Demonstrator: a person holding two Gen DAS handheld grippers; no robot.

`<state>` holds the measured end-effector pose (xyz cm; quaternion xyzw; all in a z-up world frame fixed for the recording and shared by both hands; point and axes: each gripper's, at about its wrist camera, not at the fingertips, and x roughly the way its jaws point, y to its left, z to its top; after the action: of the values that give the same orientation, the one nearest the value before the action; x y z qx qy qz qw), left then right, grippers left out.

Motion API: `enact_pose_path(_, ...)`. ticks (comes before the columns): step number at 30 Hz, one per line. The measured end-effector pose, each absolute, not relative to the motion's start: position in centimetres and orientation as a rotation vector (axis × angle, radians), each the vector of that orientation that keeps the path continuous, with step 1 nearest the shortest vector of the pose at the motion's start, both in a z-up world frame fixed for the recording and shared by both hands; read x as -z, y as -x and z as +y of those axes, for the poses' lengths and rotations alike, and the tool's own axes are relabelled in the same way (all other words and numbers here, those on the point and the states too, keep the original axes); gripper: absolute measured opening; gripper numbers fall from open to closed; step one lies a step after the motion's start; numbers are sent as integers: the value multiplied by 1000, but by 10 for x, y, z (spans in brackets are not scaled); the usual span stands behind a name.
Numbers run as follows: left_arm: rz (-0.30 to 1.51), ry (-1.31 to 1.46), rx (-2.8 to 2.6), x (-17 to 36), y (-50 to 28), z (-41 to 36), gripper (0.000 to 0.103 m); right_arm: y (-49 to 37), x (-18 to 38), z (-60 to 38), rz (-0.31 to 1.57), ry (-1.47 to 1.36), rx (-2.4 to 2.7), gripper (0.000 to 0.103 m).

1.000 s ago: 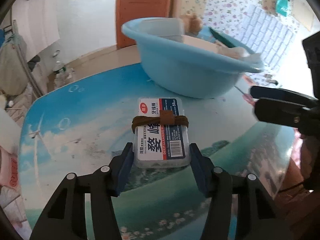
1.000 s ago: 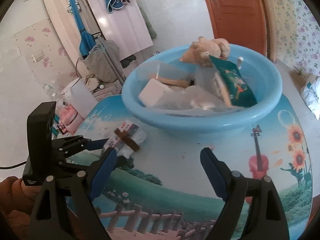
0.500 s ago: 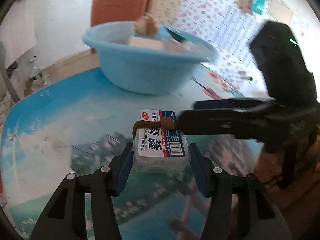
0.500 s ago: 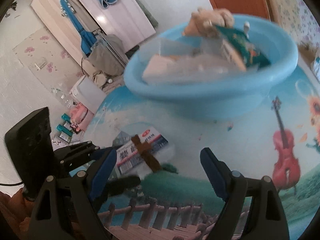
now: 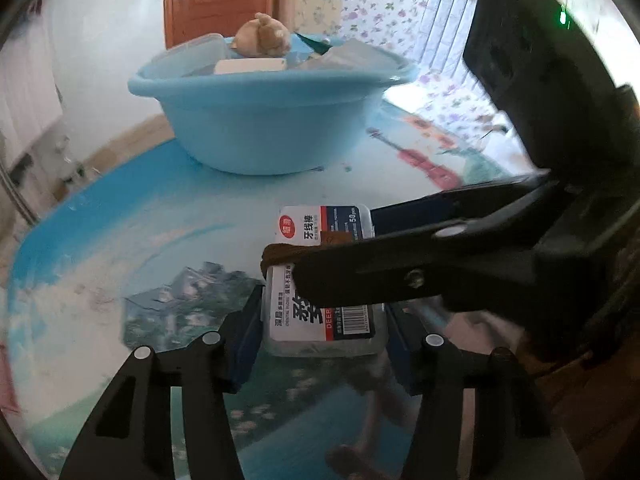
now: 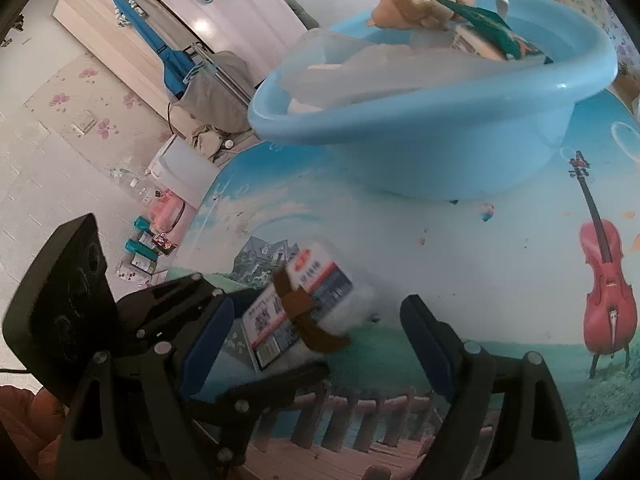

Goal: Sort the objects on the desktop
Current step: 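Lift the banded box with left tool while right tool grasps it too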

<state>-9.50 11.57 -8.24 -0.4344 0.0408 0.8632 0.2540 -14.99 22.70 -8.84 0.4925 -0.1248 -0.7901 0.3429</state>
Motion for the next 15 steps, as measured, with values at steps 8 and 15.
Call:
enact_pose_path(8, 93, 1137, -2362, 73, 89, 114, 54, 150, 89, 227, -377, -1265, 1995, 71)
enact_pose_path(15, 68, 1122, -2386, 62, 89, 112, 54, 147, 76, 235, -368, -1207, 2022, 49)
